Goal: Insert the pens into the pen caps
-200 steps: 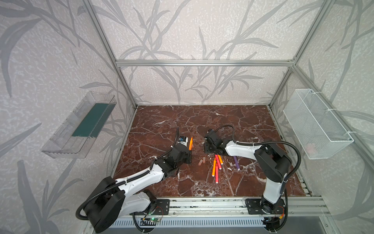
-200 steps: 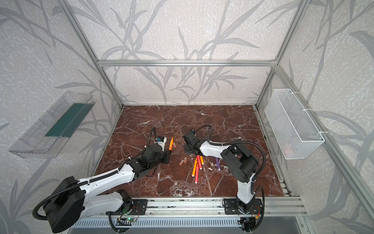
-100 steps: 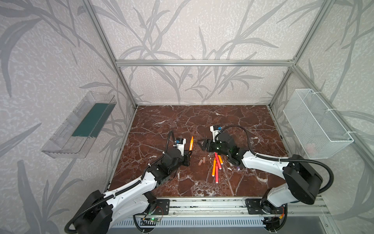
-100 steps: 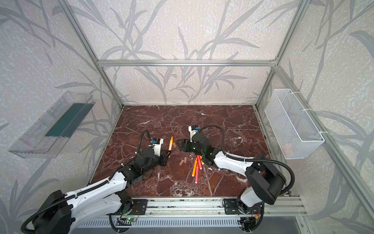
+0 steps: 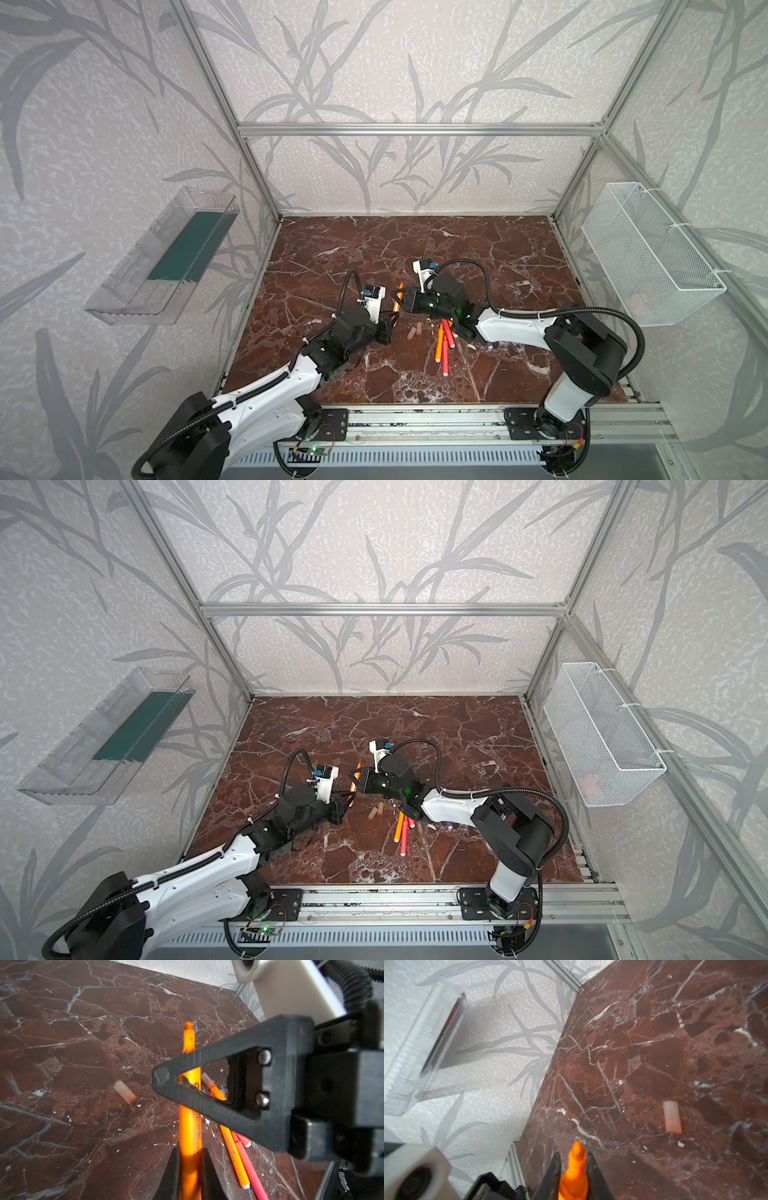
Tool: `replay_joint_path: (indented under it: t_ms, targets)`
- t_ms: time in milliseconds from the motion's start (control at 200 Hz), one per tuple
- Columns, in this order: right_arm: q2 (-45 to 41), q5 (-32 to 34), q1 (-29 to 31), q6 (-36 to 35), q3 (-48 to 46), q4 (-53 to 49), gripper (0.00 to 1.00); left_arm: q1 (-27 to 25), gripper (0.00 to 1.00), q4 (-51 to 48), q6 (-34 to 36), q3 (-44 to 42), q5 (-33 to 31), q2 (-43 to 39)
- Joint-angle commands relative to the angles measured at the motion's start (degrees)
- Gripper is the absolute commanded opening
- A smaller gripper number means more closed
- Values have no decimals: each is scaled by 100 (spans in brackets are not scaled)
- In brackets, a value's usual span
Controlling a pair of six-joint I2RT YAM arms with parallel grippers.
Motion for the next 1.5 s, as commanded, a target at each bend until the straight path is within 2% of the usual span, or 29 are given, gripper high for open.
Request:
replay_joint_path:
  t_ms: [0, 115, 270, 390, 465, 535, 625, 695, 780, 825, 870, 985, 1145, 1225, 1370, 1494]
  targets:
    - [26, 51, 9, 16, 159, 140, 9, -29, 0, 211, 140, -28, 104, -50]
    - [26, 90, 47, 104, 112, 245, 0, -26, 11, 350, 139, -36, 59, 69]
    - [2, 228, 195, 158, 33, 377, 0, -30, 31, 657, 137, -2, -52, 285]
    - [-59, 362, 251, 141, -12, 371, 0, -20, 34, 755, 156, 126, -62, 549]
    - [-63, 416, 263, 140, -30, 348, 0, -26, 31, 829, 134, 178, -66, 649]
    - [-84, 477, 264, 138, -88, 377, 0, -17, 18, 859, 113, 206, -92, 676]
    - [-133, 578, 264, 107, -133, 329, 0, -17, 8, 804, 97, 232, -170, 662]
    - [-176, 642, 264, 27, -144, 270, 18, -21, 0, 762, 86, 241, -191, 639]
    - [-313, 970, 246, -149, -177, 103, 39, -9, 0, 644, 73, 215, -297, 614]
    - [-434, 1153, 205, -286, -189, -133, 47, 16, 0, 564, 64, 195, -402, 585]
    - [-543, 1357, 155, -466, -123, -564, 49, 65, 0, 460, 51, 158, -491, 547]
    - [-620, 2013, 47, -997, 282, -1969, 50, 404, 0, 143, -49, 26, -585, 376]
    - [-77, 2961, 13, -1729, 1146, -3751, 49, 1277, 0, -132, -372, -196, -127, 116]
    - [511, 3078, -25, -1924, 1694, -4454, 47, 1316, 0, -367, -338, -190, -225, -28]
    - [1438, 3286, -53, -2037, 2766, -5632, 41, 1315, 0, -429, -308, -217, -30, -204]
    - [1789, 3544, -69, -2107, 3108, -6004, 40, 1315, 0, -411, -281, -264, 49, -268]
